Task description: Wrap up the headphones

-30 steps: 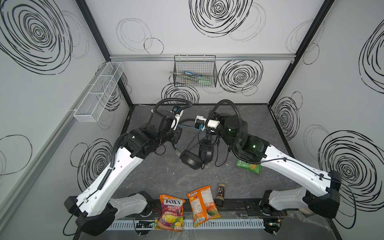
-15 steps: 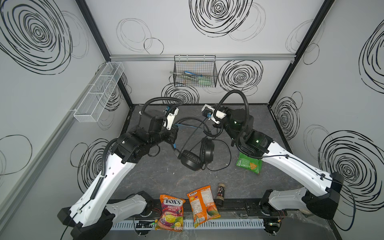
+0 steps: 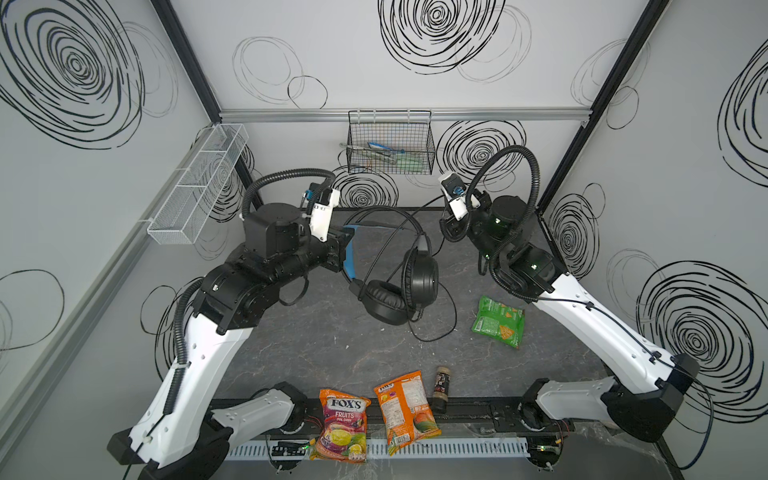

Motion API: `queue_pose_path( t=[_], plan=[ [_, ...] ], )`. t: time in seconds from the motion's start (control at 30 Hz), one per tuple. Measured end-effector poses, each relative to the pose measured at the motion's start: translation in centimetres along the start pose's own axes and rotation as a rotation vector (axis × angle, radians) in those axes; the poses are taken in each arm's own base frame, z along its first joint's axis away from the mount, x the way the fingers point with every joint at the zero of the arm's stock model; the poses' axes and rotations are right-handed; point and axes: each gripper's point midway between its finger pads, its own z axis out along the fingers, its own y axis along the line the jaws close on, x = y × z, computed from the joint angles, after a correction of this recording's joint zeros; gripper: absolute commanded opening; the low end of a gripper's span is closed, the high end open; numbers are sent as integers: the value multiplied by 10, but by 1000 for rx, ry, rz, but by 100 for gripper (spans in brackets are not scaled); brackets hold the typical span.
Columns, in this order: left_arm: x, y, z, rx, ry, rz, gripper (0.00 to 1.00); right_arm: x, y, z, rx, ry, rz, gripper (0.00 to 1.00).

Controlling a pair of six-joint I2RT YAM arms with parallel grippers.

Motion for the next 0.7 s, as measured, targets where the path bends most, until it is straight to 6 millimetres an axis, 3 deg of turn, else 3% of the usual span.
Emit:
queue_pose_path(
  t=[0.13, 0.3, 0.4, 0.7],
  plan=[
    [-23, -1, -10, 19, -72, -50, 0, 4, -4, 3, -14, -6, 92, 17],
    [-39, 3, -12, 34, -127, -128, 0, 16, 10, 4, -66, -5, 189, 11],
    [-44, 3, -12, 42, -144, -156, 0, 23, 18, 6, -97, 6, 227, 0],
    [-53, 1, -11, 80, -162, -206, 0, 32, 14, 15, -99, 18, 346, 0]
  ],
)
